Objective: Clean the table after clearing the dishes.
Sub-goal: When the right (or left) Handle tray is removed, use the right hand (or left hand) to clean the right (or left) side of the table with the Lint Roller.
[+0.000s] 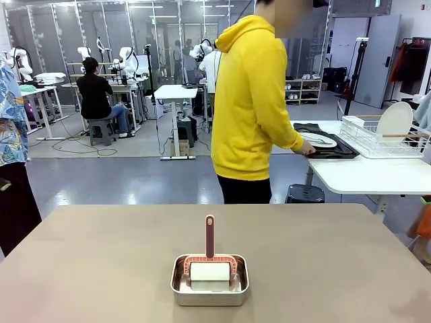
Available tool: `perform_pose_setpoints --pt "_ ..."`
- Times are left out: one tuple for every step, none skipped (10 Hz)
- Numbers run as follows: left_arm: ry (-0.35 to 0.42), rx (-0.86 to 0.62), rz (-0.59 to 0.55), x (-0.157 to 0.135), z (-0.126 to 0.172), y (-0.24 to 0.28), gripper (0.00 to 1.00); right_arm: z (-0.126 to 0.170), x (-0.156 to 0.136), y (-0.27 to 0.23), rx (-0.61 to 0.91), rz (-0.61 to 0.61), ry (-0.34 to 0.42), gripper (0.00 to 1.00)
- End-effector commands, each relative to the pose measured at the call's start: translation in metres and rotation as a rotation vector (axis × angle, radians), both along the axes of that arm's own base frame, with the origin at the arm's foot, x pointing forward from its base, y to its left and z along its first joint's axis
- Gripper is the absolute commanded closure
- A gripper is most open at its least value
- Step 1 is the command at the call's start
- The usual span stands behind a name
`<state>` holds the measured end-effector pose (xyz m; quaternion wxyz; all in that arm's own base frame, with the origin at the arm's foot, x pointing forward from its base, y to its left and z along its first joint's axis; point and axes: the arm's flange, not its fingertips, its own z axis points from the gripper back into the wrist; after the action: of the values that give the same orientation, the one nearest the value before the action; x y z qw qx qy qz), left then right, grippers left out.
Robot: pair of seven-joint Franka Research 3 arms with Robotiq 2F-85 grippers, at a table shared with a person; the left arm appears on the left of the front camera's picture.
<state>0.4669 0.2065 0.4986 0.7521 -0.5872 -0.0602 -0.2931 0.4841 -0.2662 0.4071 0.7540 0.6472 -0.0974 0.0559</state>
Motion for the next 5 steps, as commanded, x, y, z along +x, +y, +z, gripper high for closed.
perform_pose_setpoints --pt "-0.108 0.162 -0.080 0.007 0.007 -0.055 0.00 0.003 -0.006 0.005 -0.005 0.003 0.004 0.04" --pt "-0.179 0.247 -0.134 0.010 0.022 -0.095 0.00 0.003 -0.006 0.005 -0.005 0.003 0.004 0.04" --pt "-0.270 0.338 -0.201 0.007 0.036 -0.137 0.00 0.003 -0.006 0.005 -0.005 0.003 0.004 0.04" --pt "-0.357 0.455 -0.259 0.001 0.047 -0.184 0.00 0.003 -0.006 0.005 -0.005 0.003 0.004 0.04" --pt "-0.420 0.529 -0.309 -0.005 0.050 -0.221 0.00 0.003 -0.006 0.005 -0.005 0.003 0.004 0.04"
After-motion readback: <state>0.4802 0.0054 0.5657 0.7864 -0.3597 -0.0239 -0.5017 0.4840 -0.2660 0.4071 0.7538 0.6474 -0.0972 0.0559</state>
